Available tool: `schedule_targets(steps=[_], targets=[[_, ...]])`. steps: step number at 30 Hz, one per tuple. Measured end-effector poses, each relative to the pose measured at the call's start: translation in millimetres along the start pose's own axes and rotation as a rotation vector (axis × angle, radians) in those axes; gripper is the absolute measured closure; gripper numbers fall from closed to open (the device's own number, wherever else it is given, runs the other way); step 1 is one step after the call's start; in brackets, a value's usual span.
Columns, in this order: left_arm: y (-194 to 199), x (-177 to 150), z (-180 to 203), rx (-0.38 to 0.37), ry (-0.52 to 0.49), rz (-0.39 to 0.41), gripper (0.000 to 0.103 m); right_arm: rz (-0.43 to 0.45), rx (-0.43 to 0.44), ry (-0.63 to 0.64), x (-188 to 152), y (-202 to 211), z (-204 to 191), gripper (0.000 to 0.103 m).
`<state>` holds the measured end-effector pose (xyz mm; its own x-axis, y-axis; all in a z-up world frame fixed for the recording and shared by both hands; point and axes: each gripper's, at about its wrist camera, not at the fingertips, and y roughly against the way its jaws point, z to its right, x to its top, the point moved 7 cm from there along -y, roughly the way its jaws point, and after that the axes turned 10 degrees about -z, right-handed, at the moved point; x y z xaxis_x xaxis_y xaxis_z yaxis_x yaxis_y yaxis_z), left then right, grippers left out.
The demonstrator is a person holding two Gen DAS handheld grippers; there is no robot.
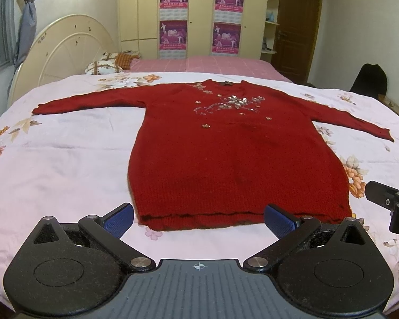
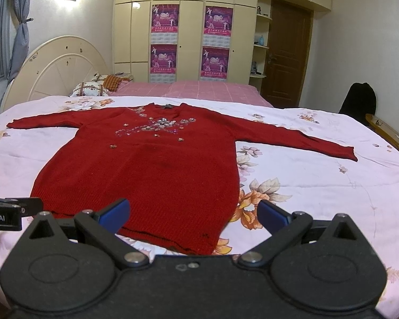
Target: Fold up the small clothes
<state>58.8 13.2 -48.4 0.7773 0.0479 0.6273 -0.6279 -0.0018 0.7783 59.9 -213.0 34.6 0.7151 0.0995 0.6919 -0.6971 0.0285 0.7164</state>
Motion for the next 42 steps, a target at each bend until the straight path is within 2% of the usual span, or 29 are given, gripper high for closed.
schedule_targets(steps=[17, 20, 25, 28, 30, 33, 35, 38, 42], targets=[[-2, 0, -1, -0.002, 0.001, -0.007, 0.0, -0.012, 0.002, 0.006, 1, -5, -1, 0.001], [-3, 2, -2, -0.029, 0.01, -0.006, 0.0, -0.015, 0.006, 0.003, 2, -6, -1, 0.001], [-11, 24, -11, -0.062, 0.058, 0.033, 0.0, -0.041, 0.08, -0.077, 6, -9, 15, 0.001], [-33, 47, -15, -0.09, 0.042, 0.013, 0.0, -0.03, 0.074, -0.152, 16, -14, 48, 0.001], [-48, 67, -20, -0.08, 0.032, 0.027, 0.0, -0.023, 0.049, -0.216, 25, -21, 79, 0.001], [-73, 97, -32, -0.063, 0.049, 0.047, 0.0, -0.009, 0.049, -0.402, 42, -36, 148, 0.001], [-94, 113, -39, -0.068, 0.079, 0.023, 0.0, 0.011, 0.029, -0.509, 54, -50, 199, 0.004], [-125, 126, -49, -0.099, 0.161, -0.036, 0.0, 0.034, 0.057, -0.687, 70, -78, 274, 0.004], [-149, 135, -54, -0.099, 0.181, -0.058, 0.0, 0.075, 0.085, -0.854, 82, -123, 348, 0.005]])
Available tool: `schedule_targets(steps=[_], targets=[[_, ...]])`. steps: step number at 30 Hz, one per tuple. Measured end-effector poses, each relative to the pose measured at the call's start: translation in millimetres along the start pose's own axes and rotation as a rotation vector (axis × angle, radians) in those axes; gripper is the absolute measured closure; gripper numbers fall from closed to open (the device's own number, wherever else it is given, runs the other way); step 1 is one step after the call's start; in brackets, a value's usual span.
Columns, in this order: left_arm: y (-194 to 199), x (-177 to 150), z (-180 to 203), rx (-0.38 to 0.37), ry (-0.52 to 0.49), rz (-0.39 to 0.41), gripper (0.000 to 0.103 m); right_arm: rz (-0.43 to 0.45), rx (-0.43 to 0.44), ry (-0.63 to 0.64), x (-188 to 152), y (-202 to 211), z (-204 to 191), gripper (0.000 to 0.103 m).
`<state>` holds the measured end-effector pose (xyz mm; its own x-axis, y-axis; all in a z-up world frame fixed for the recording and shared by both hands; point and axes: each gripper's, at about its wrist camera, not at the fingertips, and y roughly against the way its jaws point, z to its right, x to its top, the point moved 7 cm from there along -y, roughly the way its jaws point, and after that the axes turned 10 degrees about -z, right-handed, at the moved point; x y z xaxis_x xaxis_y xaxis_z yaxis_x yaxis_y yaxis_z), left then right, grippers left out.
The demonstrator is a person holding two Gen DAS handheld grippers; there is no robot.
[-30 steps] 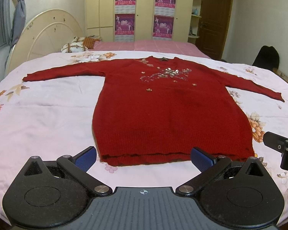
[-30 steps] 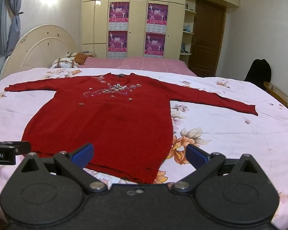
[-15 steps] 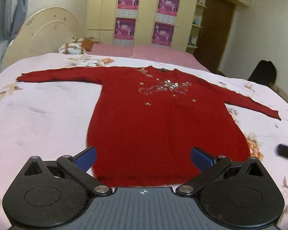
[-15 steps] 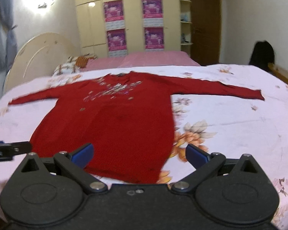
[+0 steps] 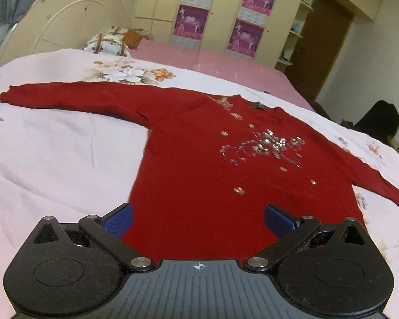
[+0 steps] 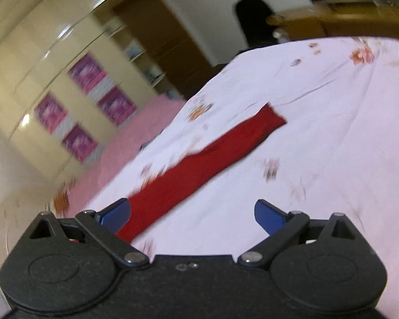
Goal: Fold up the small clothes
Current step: 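Grasp the sweater sleeve cuff with the right gripper and lift it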
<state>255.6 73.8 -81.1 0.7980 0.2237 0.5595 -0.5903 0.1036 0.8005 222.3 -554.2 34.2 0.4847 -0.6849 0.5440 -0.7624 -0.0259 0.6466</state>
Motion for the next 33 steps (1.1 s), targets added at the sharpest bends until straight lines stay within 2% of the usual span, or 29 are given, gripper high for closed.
schedule_targets(steps=[3, 6, 11, 18, 20, 21, 23, 24, 25, 27, 31, 32, 33], targets=[[-20, 11, -13, 0.038, 0.024, -0.001, 0.0, 0.018, -0.002, -0.088, 30, -41, 26, 0.006], [-42, 22, -29, 0.061, 0.091, -0.023, 0.0, 0.013, 0.0, -0.191, 50, -86, 52, 0.006], [-67, 42, -41, 0.093, 0.14, -0.025, 0.0, 0.014, 0.021, -0.37, 56, -142, 93, 0.006], [-99, 60, -29, 0.072, 0.139, -0.044, 0.0, 0.06, 0.086, -0.379, 60, -157, 99, 0.007], [-105, 62, -22, 0.06, 0.136, -0.052, 0.0, 0.058, 0.074, -0.359, 61, -159, 99, 0.011], [-106, 63, -20, 0.054, 0.131, -0.053, 0.0, 0.05, 0.063, -0.351, 63, -159, 97, 0.015], [-109, 65, -14, 0.051, 0.115, -0.053, 0.0, 0.03, 0.023, -0.349, 65, -159, 98, 0.092], [-110, 66, -12, 0.051, 0.108, -0.05, 0.0, -0.009, -0.023, -0.372, 65, -163, 104, 0.088], [-111, 67, -11, 0.054, 0.101, -0.049, 0.0, -0.022, -0.014, -0.379, 64, -164, 106, 0.089], [-112, 67, -12, 0.056, 0.098, -0.049, 0.0, -0.019, -0.01, -0.367, 62, -163, 106, 0.082], [-113, 66, -23, 0.073, 0.101, -0.056, 0.0, 0.003, 0.046, -0.397, 67, -166, 104, 0.061], [-112, 66, -26, 0.08, 0.101, -0.055, 0.0, 0.004, 0.043, -0.384, 69, -168, 102, 0.059], [-111, 66, -29, 0.087, 0.101, -0.053, 0.0, 0.001, 0.032, -0.37, 70, -170, 99, 0.063]])
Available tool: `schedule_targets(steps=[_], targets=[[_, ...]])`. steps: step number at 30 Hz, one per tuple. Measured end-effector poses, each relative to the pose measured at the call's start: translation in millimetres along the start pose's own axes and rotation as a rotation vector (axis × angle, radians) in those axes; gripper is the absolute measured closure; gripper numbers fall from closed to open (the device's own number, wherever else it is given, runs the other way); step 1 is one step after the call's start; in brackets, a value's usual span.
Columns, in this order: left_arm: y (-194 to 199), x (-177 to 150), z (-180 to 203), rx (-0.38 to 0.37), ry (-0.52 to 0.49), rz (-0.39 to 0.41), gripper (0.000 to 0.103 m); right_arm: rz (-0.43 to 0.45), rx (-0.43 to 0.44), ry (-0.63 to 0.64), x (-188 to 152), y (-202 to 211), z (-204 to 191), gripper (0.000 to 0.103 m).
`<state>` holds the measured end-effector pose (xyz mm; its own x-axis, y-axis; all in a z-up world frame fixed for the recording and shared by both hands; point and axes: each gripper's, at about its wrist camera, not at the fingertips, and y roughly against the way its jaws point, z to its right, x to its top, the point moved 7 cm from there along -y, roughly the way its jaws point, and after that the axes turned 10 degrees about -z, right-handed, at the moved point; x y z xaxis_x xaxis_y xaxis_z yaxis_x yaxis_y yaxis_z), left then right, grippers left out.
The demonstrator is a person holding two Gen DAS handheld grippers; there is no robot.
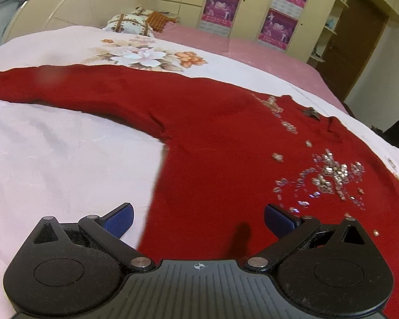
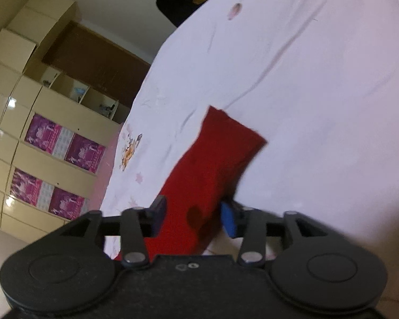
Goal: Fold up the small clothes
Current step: 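Grasp the sweater sleeve cuff with the right gripper and lift it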
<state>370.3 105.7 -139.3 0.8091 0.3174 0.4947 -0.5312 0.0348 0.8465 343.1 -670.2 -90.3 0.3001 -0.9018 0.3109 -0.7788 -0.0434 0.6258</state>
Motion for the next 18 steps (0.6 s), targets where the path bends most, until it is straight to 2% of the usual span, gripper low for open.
schedule_targets(steps=[1, 2, 3, 5, 7, 11, 14, 18], targets=[[1, 1, -3, 0.007, 0.0, 0.002, 0.0, 0.002, -0.027, 0.021, 1, -2, -3, 0.084], [2, 2, -7, 0.014, -0.001, 0.005, 0.0, 0.007, -0.069, 0.047, 2, -3, -4, 0.097], [2, 3, -11, 0.022, -0.004, 0.008, 0.0, 0.003, -0.111, 0.065, 2, -6, -2, 0.097], [3, 5, -20, 0.048, -0.008, 0.004, 0.0, 0.017, -0.139, 0.099, 2, -6, -3, 0.098], [3, 6, -34, 0.087, 0.007, -0.004, 0.0, 0.031, -0.218, 0.189, 0, -7, -15, 0.097], [-2, 6, -63, 0.168, 0.031, -0.038, 0.0, 0.086, -0.336, 0.577, -35, -10, -82, 0.097], [3, 7, -75, 0.113, 0.044, -0.026, 0.0, 0.074, -0.316, 0.812, -84, -20, -133, 0.097], [11, 6, -85, 0.071, 0.09, -0.014, 0.0, -0.029, -0.198, 0.996, -176, -39, -189, 0.097]])
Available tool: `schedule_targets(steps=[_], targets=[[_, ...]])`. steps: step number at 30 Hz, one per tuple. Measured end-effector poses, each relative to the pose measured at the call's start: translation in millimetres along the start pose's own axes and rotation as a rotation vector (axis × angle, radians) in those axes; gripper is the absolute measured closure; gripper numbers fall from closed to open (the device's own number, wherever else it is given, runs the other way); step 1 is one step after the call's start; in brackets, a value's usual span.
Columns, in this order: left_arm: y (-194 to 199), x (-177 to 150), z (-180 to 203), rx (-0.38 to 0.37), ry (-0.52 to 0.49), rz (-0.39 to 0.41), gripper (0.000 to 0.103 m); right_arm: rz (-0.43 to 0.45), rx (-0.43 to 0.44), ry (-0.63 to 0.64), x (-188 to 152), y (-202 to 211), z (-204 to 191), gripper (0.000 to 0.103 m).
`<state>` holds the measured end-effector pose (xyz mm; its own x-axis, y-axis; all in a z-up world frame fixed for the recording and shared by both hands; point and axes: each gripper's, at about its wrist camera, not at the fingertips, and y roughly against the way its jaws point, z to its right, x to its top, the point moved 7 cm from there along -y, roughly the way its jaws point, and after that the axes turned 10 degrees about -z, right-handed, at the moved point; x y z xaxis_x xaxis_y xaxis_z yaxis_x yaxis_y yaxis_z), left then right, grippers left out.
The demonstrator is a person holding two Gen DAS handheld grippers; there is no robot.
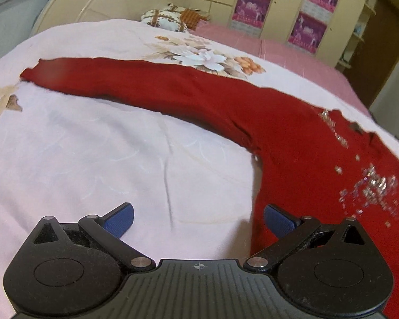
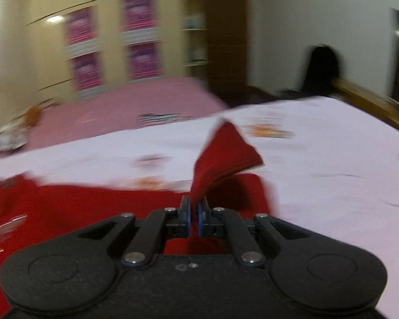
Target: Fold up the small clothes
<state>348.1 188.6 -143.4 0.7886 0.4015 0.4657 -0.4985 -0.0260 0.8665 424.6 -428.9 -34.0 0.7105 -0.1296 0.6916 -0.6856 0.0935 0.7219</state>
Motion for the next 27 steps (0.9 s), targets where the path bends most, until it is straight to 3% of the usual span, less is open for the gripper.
schedule_targets(steps=[7, 11, 14, 18, 19, 20, 21, 22, 27], targets=[[15, -6, -22, -0.015, 0.051, 0.017, 0.0, -0.049, 0.247, 0.205, -29, 2, -180, 0.097], [26, -3, -36, 0.017, 0.071, 0.049, 0.0, -0.081, 0.329, 0.297, -49, 5, -255, 0.097], [30, -1, -38, -0.023, 0.078, 0.058, 0.0, -0.117, 0.375, 0.343, -66, 8, -293, 0.097], [29, 4, -26, -0.096, 0.083, 0.062, 0.001, -0.13, 0.392, 0.393, -85, 5, -318, 0.084], [28, 5, -20, -0.119, 0.084, 0.063, 0.002, -0.12, 0.4, 0.401, -84, 9, -317, 0.069], [25, 8, -9, -0.158, 0.079, 0.061, 0.01, -0.118, 0.423, 0.408, -85, 14, -317, 0.064], [21, 10, 2, -0.184, 0.07, 0.05, 0.039, -0.094, 0.432, 0.406, -85, 21, -311, 0.063], [14, 13, 15, -0.212, 0.063, 0.029, 0.044, -0.055, 0.444, 0.403, -82, 31, -304, 0.065], [-21, 25, 97, -0.394, 0.024, -0.025, 0.044, -0.065, 0.451, 0.254, -81, 53, -251, 0.067]])
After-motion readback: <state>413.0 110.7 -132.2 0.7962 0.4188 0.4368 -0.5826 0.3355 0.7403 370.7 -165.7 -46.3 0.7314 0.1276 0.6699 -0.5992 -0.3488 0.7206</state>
